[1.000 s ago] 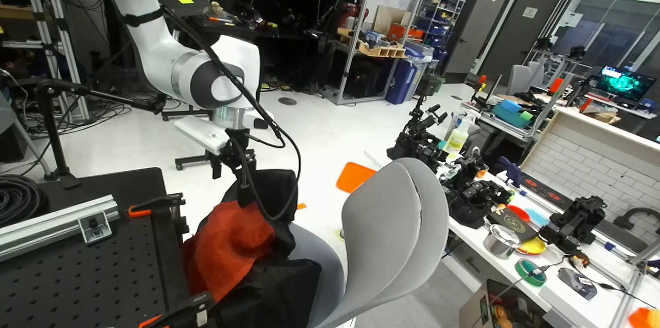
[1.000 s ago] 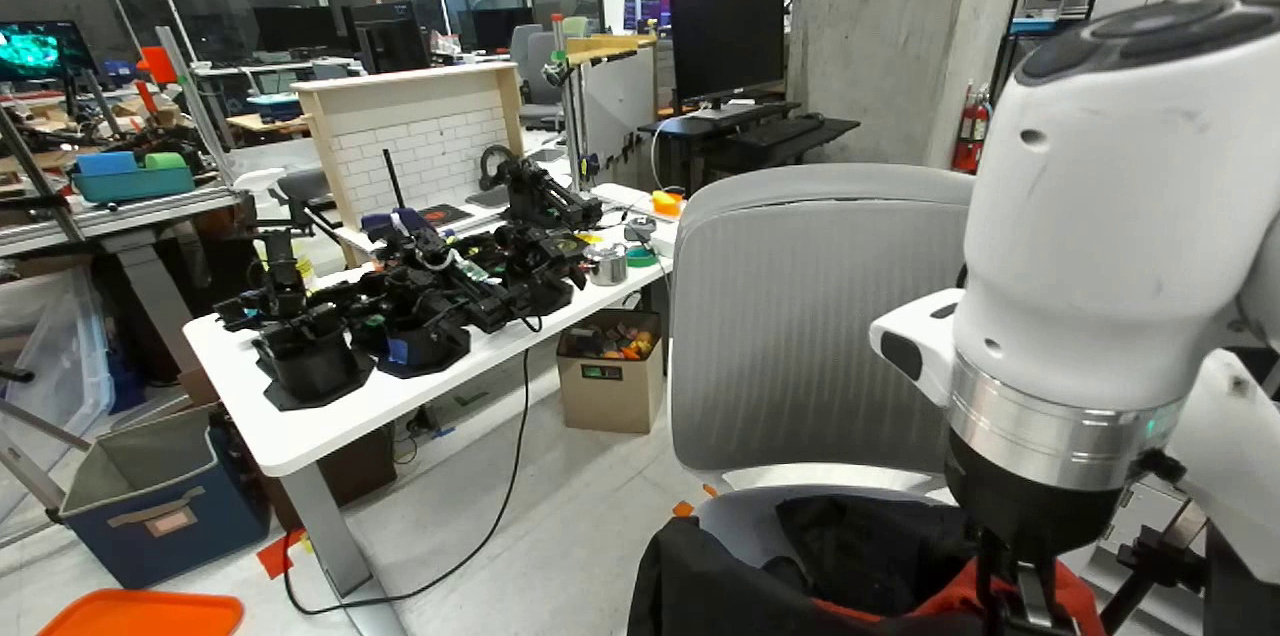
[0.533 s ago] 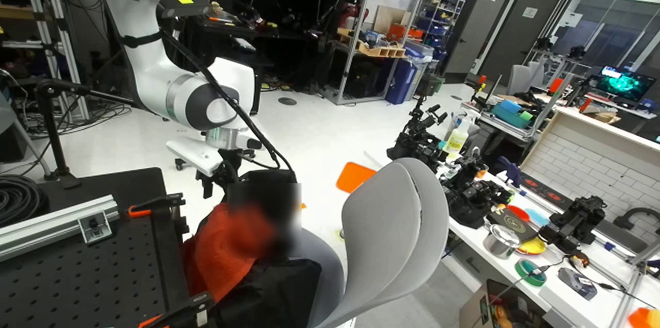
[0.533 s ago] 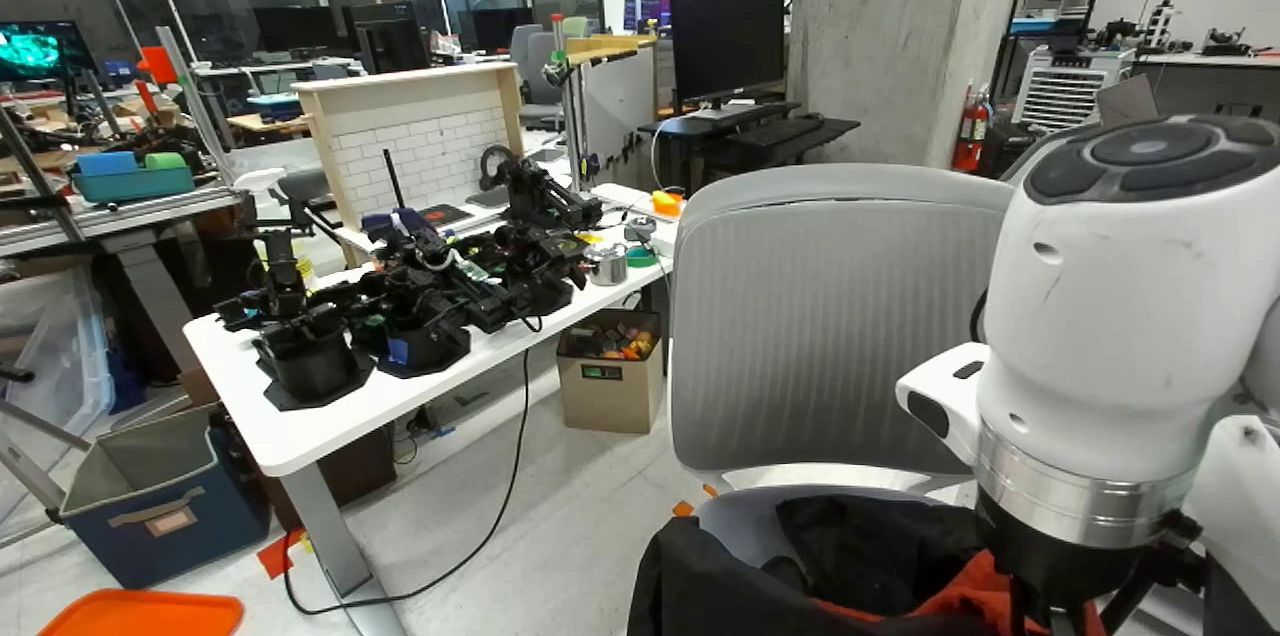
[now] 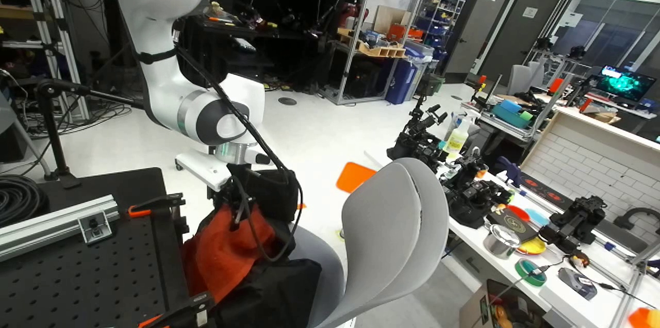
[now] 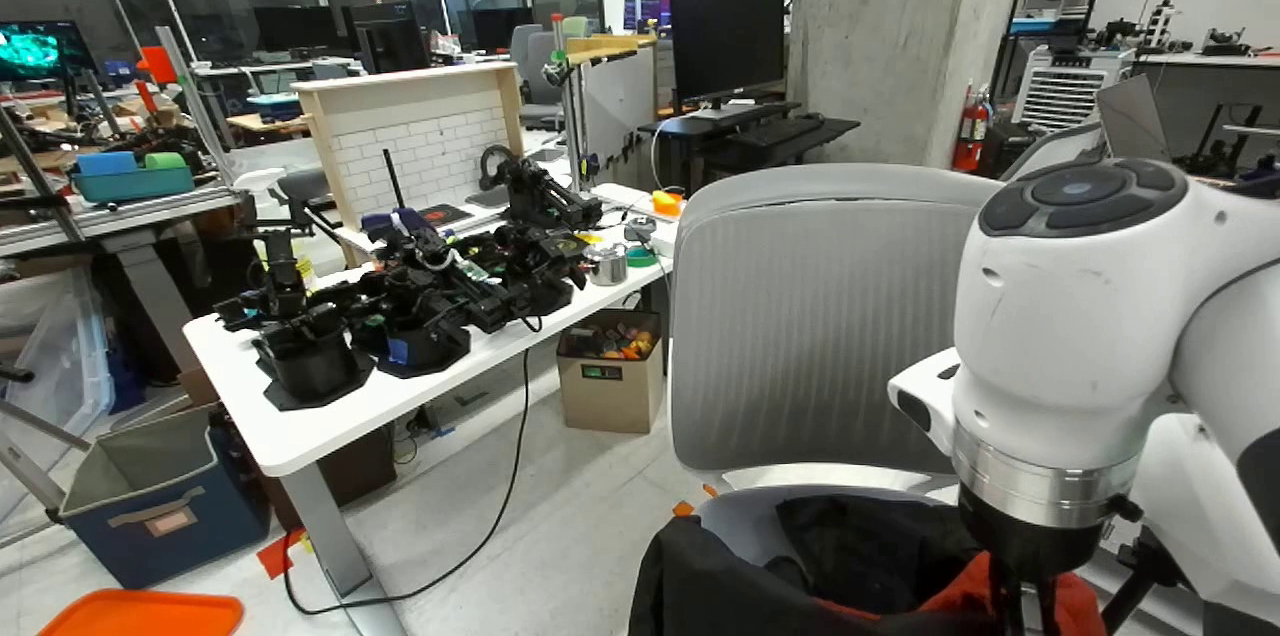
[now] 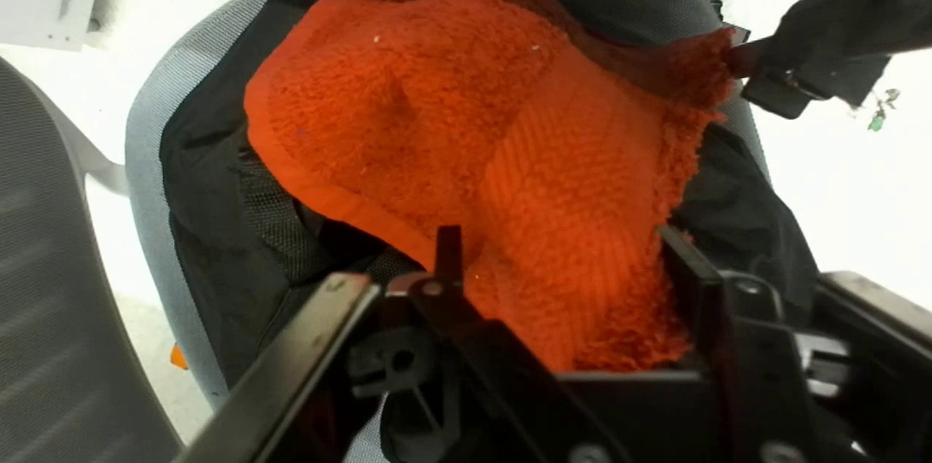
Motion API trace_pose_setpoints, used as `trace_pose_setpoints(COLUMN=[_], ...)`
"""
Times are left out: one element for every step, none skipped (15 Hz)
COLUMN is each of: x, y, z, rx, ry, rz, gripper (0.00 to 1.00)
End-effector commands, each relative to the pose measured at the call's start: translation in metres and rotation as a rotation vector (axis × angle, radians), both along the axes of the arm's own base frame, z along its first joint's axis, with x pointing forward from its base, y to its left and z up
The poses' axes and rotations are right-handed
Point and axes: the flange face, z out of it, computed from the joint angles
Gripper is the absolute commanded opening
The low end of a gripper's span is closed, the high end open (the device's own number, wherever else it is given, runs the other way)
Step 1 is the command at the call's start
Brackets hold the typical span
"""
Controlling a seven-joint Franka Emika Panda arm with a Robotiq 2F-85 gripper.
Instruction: Pick up the red cloth and black bag together and put them on the back rest of the gray chair
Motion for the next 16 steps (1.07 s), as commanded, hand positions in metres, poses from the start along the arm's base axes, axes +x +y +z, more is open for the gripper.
trace_pose_setpoints(x=[0.011,0.013,0.014,0.015,0.017,0.018,0.02,0.022,0.025,0.028,0.031,0.036,0.041,0.047,0.054,0.062], y=[-0.001,0.0,0.001,0.002,0.003,0.004,0.006,0.008,0.009,0.01,0.011,0.011,0.01,0.008,0.007,0.003], z=[-0.008,-0.009,-0.009,-0.009,-0.008,-0.007,-0.005,-0.002,0.001,0.006,0.011,0.018,0.025,0.035,0.044,0.057], rx=[-0.009,-0.01,-0.01,-0.01,-0.01,-0.011,-0.014,-0.017,-0.018,-0.018,-0.016,-0.014,-0.012,-0.009,-0.008,-0.007], ry=[-0.01,-0.011,-0.011,-0.012,-0.014,-0.015,-0.018,-0.023,-0.027,-0.036,-0.045,-0.058,-0.07,-0.084,-0.099,-0.118], rz=[-0.006,-0.005,-0.004,-0.003,-0.002,0.001,0.003,0.006,0.01,0.011,0.013,0.012,0.01,0.006,0.002,-0.006], gripper=[0.35,0.27,0.2,0.14,0.05,0.01,0.0,0.0,0.0,0.01,0.01,0.01,0.01,0.01,0.01,0.01])
